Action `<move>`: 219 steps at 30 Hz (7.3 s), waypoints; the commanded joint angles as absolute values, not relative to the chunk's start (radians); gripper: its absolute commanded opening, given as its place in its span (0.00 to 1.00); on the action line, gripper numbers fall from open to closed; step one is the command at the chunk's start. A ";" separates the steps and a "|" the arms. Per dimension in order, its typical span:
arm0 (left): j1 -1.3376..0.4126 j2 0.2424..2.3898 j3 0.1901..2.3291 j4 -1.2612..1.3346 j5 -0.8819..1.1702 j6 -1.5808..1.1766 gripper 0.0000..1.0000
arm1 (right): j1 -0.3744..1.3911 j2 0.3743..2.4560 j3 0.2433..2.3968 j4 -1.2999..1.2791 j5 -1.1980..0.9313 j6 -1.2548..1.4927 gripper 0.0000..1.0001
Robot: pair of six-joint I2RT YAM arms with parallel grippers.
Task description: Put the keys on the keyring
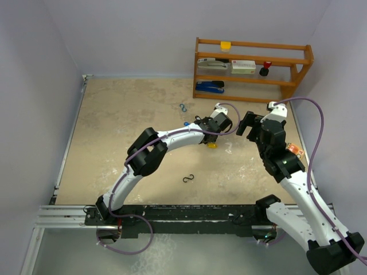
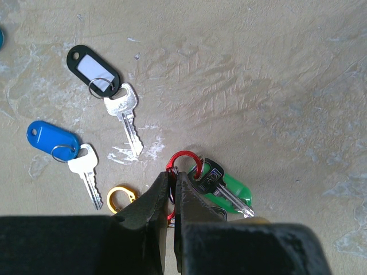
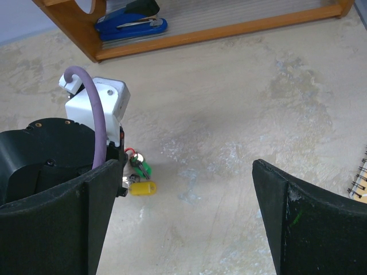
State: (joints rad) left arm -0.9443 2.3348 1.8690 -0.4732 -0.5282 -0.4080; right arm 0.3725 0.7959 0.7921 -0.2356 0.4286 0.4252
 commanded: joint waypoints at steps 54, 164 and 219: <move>-0.953 2.332 1.891 -0.466 -0.505 -0.425 0.00 | 0.366 0.772 0.790 -0.219 0.444 0.411 1.00; -0.472 1.631 1.096 -0.011 -0.163 -0.626 0.72 | 0.365 0.847 0.792 -0.181 0.350 0.440 1.00; -0.468 1.714 1.193 -0.054 -0.188 -0.572 0.54 | 0.606 1.474 1.023 -0.185 0.184 0.351 0.84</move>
